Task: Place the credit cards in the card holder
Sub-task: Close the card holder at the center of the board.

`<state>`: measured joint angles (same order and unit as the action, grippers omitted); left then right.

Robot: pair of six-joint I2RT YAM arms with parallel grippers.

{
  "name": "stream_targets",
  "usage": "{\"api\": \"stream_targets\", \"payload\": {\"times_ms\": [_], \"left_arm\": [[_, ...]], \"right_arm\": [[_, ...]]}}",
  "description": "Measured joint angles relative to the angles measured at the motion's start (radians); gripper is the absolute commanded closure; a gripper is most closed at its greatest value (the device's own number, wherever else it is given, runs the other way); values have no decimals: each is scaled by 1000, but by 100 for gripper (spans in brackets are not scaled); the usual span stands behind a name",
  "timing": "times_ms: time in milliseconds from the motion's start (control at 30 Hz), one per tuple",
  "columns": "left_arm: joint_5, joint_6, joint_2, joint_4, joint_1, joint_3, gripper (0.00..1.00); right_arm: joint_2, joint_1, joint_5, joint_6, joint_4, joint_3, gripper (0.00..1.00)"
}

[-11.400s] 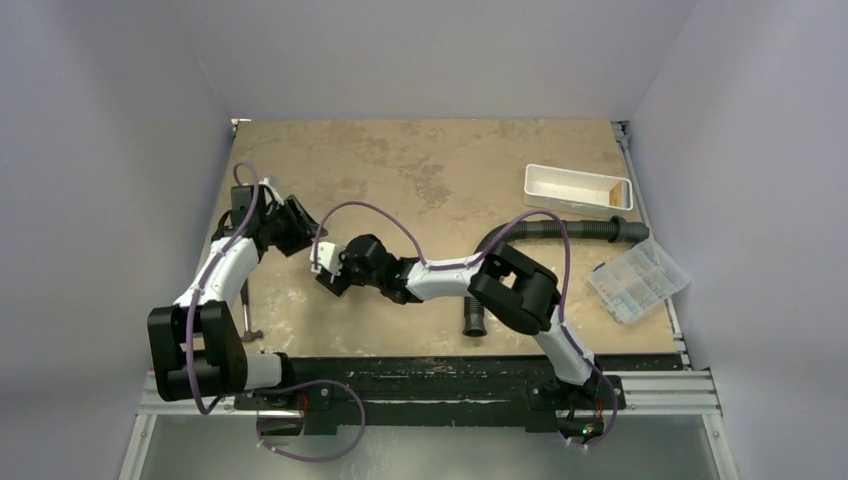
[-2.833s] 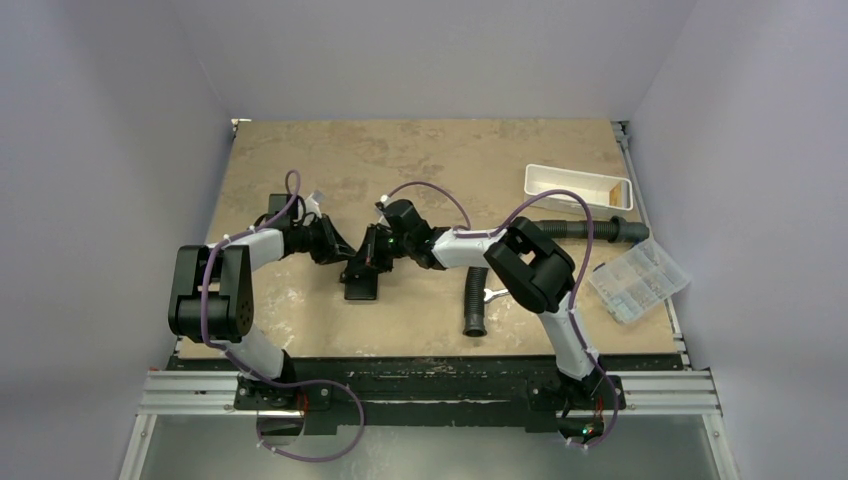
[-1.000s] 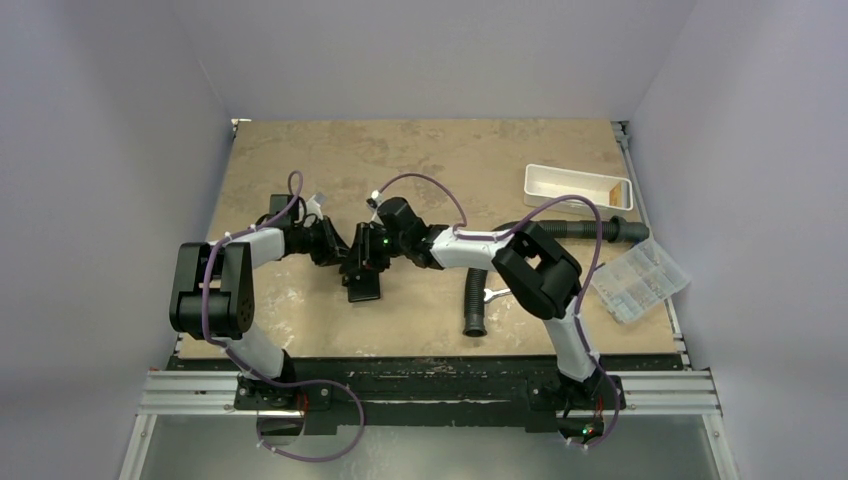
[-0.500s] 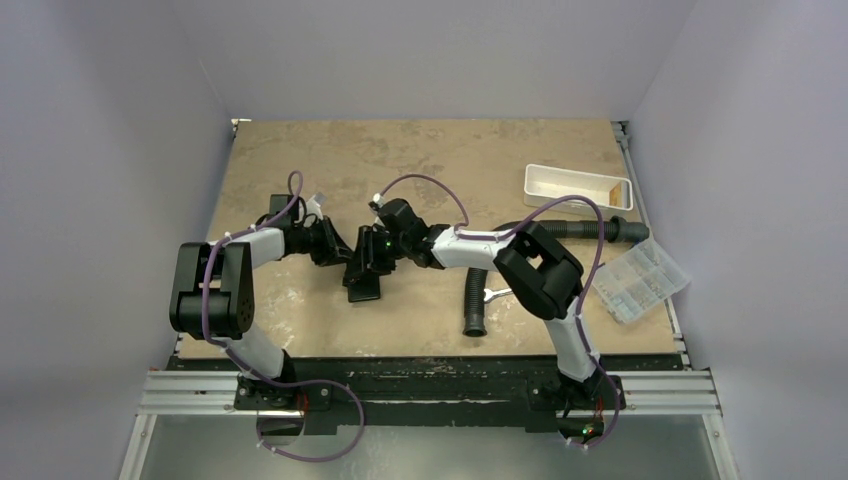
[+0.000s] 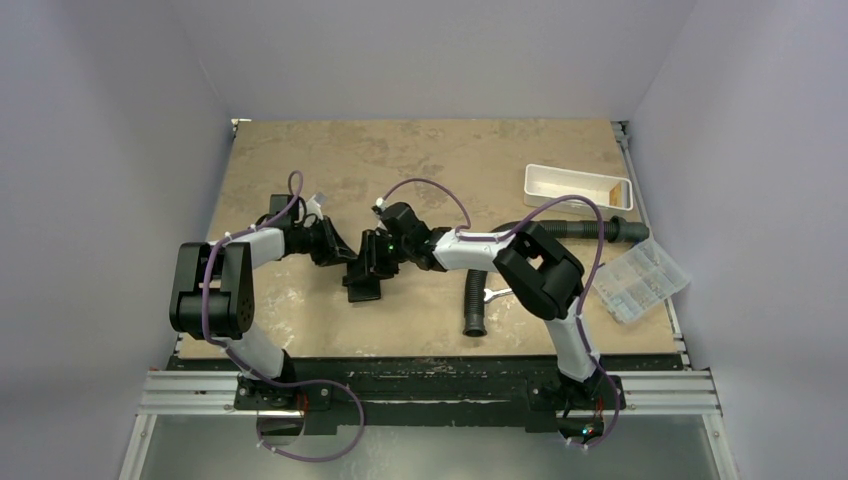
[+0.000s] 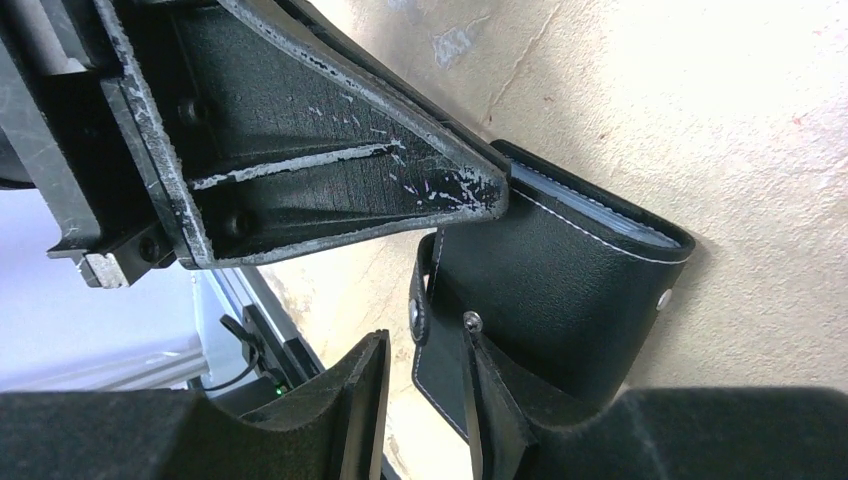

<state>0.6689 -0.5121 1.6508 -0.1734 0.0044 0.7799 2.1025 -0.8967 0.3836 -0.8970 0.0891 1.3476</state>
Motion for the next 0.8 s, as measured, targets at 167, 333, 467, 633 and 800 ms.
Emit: {"api": "stream_targets", "payload": {"times_ms": [167,333,467,633,800], "left_arm": [[0,0,0,0,0,0,100],[0,0,0,0,0,0,100],[0,0,0,0,0,0,100],[0,0,0,0,0,0,100],[0,0,0,0,0,0,100]], "right_arm": [[-4,0,0,0,6,-7,66],[-4,0,1,0,7,-7,74],[-3,0,0,-3,6,-5,78],[3,0,0,-3,5,16,73],[5,0,0,-2,4,28,73]]}}
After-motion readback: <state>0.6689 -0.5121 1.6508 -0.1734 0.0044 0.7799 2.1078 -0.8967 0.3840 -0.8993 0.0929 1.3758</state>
